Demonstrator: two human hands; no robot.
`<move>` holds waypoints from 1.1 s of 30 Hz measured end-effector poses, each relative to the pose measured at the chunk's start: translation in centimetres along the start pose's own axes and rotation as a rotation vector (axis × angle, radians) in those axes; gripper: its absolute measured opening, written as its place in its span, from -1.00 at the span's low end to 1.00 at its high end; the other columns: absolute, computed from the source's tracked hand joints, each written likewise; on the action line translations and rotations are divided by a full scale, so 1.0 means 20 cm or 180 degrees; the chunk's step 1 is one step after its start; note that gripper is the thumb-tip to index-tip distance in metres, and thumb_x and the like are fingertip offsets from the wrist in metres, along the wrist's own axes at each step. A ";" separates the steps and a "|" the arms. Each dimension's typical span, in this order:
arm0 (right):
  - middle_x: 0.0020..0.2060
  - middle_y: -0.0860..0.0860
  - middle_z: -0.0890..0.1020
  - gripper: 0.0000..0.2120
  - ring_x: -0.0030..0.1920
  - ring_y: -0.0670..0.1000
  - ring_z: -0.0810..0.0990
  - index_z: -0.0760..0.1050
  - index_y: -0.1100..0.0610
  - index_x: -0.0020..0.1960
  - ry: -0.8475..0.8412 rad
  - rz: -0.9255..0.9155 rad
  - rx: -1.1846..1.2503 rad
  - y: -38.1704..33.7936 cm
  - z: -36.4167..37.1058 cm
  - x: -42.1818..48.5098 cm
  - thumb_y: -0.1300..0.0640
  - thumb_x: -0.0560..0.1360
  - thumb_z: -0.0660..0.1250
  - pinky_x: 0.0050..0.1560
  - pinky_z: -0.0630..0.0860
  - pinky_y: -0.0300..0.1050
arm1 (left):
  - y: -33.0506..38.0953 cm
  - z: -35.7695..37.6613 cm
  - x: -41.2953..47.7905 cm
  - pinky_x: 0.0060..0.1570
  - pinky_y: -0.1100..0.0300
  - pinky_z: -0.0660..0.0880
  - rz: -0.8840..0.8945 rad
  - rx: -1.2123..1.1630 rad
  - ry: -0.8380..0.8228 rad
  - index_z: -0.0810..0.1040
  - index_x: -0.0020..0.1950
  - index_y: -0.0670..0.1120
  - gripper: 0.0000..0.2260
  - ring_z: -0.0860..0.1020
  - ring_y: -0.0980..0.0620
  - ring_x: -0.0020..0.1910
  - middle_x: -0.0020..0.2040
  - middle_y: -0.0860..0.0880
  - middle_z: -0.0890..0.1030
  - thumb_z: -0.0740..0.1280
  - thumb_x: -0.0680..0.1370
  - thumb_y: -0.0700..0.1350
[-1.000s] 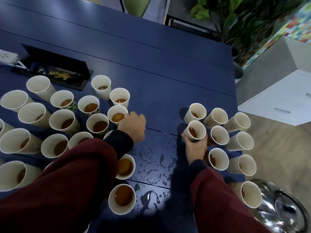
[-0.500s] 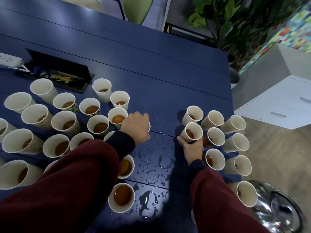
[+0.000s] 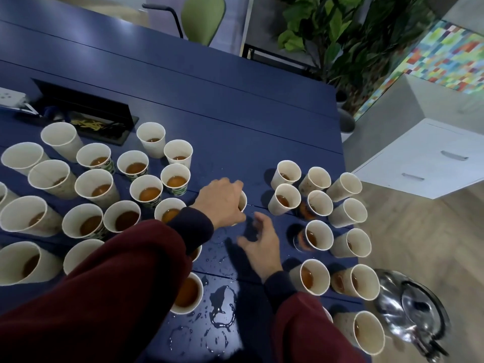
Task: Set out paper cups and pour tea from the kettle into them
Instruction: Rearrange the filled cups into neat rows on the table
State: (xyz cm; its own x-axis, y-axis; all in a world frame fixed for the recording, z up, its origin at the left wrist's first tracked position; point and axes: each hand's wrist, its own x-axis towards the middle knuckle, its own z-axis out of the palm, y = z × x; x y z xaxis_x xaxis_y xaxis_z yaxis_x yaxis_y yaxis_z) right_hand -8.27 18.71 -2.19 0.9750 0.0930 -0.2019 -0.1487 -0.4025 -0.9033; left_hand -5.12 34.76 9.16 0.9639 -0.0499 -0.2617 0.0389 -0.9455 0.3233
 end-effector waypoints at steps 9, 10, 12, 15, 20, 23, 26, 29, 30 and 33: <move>0.01 -0.14 0.66 -0.55 0.03 -0.10 0.65 0.54 0.04 0.16 0.0182 -0.0697 0.0014 -0.05 -0.01 -0.12 0.08 0.33 0.61 0.00 0.59 -0.15 | 0.08 0.04 -0.13 0.03 0.01 0.52 0.0345 -0.0426 -0.0241 0.42 0.26 0.03 -0.38 0.53 -0.07 0.10 0.09 -0.01 0.54 0.43 0.36 0.35; 0.00 -0.14 0.66 -0.55 0.01 -0.11 0.65 0.55 0.06 0.15 0.0269 -0.0658 0.0036 -0.04 -0.02 -0.13 0.09 0.33 0.62 -0.02 0.58 -0.17 | 0.07 0.03 -0.14 0.09 -0.02 0.51 0.0290 -0.0564 -0.0218 0.39 0.34 0.04 -0.32 0.52 -0.08 0.16 0.17 -0.02 0.54 0.39 0.37 0.40; -0.02 -0.11 0.68 -0.54 -0.02 -0.12 0.65 0.53 0.06 0.15 0.0518 -0.0489 0.0154 -0.01 -0.04 -0.12 0.09 0.31 0.62 0.00 0.55 -0.20 | 0.04 0.03 -0.17 0.19 -0.06 0.48 0.0088 -0.0640 -0.0044 0.32 0.44 0.02 -0.27 0.48 -0.11 0.26 0.28 -0.07 0.50 0.28 0.43 0.44; -0.04 -0.14 0.66 -0.56 -0.03 -0.12 0.62 0.51 -0.01 0.09 0.0908 -0.0220 0.0278 0.05 -0.06 -0.08 0.13 0.31 0.61 0.06 0.50 -0.20 | -0.06 0.04 -0.22 0.26 -0.06 0.44 -0.0308 -0.0126 0.0213 0.37 0.39 -0.08 -0.35 0.45 -0.17 0.29 0.29 -0.17 0.48 0.26 0.51 0.37; -0.07 -0.07 0.62 -0.59 -0.02 -0.05 0.57 0.47 0.06 0.09 0.1095 0.0017 0.0079 0.11 -0.13 -0.03 0.23 0.37 0.60 0.06 0.44 -0.18 | -0.23 0.13 -0.30 0.16 -0.04 0.50 -0.0836 0.0504 0.0201 0.40 0.30 -0.10 -0.44 0.48 -0.18 0.24 0.26 -0.20 0.50 0.33 0.51 0.28; -0.03 0.00 0.60 -0.58 0.01 0.00 0.56 0.46 0.15 0.14 0.1097 0.0146 -0.0020 0.14 -0.14 -0.03 0.23 0.38 0.59 0.01 0.36 -0.26 | -0.24 0.19 -0.34 0.15 0.00 0.48 -0.0836 0.0573 0.0140 0.41 0.32 -0.11 -0.44 0.48 -0.15 0.25 0.24 -0.18 0.50 0.31 0.53 0.28; 0.02 0.02 0.58 -0.52 0.05 0.05 0.55 0.43 0.21 0.21 0.1122 0.0293 0.0006 0.17 -0.15 -0.02 0.24 0.39 0.57 0.07 0.37 -0.19 | -0.21 0.23 -0.36 0.13 0.02 0.48 -0.0848 0.0629 0.0169 0.39 0.32 -0.10 -0.41 0.47 -0.13 0.24 0.23 -0.17 0.48 0.30 0.52 0.32; 0.02 0.03 0.58 -0.53 0.07 0.09 0.57 0.41 0.12 0.15 0.1165 0.0311 -0.0074 0.19 -0.15 0.00 0.22 0.37 0.59 0.12 0.44 -0.08 | -0.19 0.22 -0.37 0.12 0.04 0.49 -0.0861 0.0705 0.0169 0.38 0.32 -0.11 -0.33 0.46 -0.12 0.22 0.22 -0.16 0.46 0.32 0.47 0.38; 0.02 0.03 0.59 -0.52 0.07 0.09 0.58 0.41 0.09 0.13 0.1183 0.0308 -0.0079 0.19 -0.15 0.00 0.21 0.35 0.60 0.15 0.47 -0.05 | -0.19 0.22 -0.37 0.11 0.05 0.48 -0.0862 0.0734 0.0167 0.39 0.32 -0.11 -0.31 0.46 -0.11 0.22 0.22 -0.16 0.46 0.32 0.45 0.39; 0.05 0.01 0.59 -0.49 0.13 0.14 0.60 0.44 0.09 0.18 0.1251 0.0380 -0.0044 0.18 -0.14 0.00 0.18 0.35 0.61 0.19 0.46 -0.04 | -0.20 0.21 -0.37 0.10 0.06 0.48 -0.0884 0.0752 -0.0009 0.39 0.31 -0.12 -0.26 0.47 -0.11 0.19 0.21 -0.16 0.46 0.35 0.40 0.42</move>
State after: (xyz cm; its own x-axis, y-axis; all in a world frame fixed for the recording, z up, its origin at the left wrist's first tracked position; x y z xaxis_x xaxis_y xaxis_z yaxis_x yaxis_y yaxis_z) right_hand -8.37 14.64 -4.43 0.9403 -0.3089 -0.1427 -0.2650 -0.4019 -0.8765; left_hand -13.60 37.49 5.94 0.9244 0.2188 -0.3126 0.2368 -0.9713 0.0205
